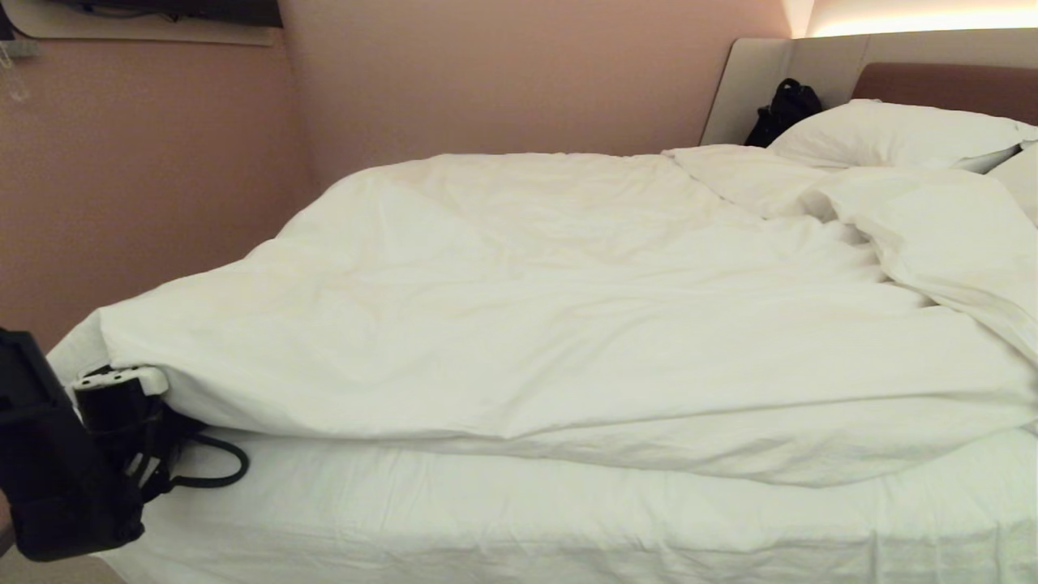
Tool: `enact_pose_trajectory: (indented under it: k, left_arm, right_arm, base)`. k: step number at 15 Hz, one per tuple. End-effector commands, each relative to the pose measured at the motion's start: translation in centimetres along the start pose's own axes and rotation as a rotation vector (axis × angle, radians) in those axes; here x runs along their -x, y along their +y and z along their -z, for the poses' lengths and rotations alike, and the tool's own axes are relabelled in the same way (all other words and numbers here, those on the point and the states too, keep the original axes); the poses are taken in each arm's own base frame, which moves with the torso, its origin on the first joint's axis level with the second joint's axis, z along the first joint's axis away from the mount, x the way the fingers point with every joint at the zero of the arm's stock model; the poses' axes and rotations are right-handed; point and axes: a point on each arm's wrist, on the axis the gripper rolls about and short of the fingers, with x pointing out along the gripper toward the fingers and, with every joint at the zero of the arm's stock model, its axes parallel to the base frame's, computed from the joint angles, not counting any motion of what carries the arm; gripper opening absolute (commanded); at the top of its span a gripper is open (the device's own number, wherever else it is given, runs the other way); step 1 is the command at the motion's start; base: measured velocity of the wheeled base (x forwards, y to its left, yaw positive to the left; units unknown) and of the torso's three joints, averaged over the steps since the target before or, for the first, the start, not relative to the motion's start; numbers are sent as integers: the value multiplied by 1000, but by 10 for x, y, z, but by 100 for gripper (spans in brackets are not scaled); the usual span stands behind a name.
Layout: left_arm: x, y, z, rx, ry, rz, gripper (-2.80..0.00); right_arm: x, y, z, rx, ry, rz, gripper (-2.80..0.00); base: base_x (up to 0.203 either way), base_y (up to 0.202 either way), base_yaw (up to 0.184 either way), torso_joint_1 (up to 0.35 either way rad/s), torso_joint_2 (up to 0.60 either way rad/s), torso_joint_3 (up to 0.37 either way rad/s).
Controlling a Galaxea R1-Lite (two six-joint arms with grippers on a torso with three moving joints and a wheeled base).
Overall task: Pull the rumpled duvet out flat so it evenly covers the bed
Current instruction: Flatten the corners of the folded blanket
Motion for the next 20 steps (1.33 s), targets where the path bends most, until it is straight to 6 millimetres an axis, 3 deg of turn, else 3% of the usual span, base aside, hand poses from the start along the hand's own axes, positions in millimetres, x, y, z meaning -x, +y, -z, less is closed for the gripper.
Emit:
enact_pose_trajectory:
  k: [1,8,10,12,16,18,20]
  left_arm:
    - [-1,3,7,-10,-17,-1,-280]
    - [-2,8,-1,7,-43,-10,-280]
    - [5,7,-16,24,-90,-1,-280]
    - [19,5,-41,51,-160,14,-280]
    - [64,3,-108,102,-344,39,-280]
    - [87,11,-144,119,-427,14,-280]
    - [101,32,-176,128,-489,-69,-280]
  right_arm:
    - [0,0,0,0,1,0,-280]
    - [0,0,0,0,1,0,-280]
    - [0,0,0,0,1,0,-280]
    - [0,0,0,0,1,0,-280]
    - [0,0,0,0,1,0,-280]
    - [0,0,0,0,1,0,-280]
    - [0,0,0,0,1,0,-280]
  base:
    - [0,0,0,0,0,0]
    - [0,0,0,0,0,0]
    - [0,0,0,0,0,0]
    - [0,0,0,0,0,0]
    - [0,0,0,0,0,0]
    - [0,0,0,0,0,0]
    - [0,0,0,0,0,0]
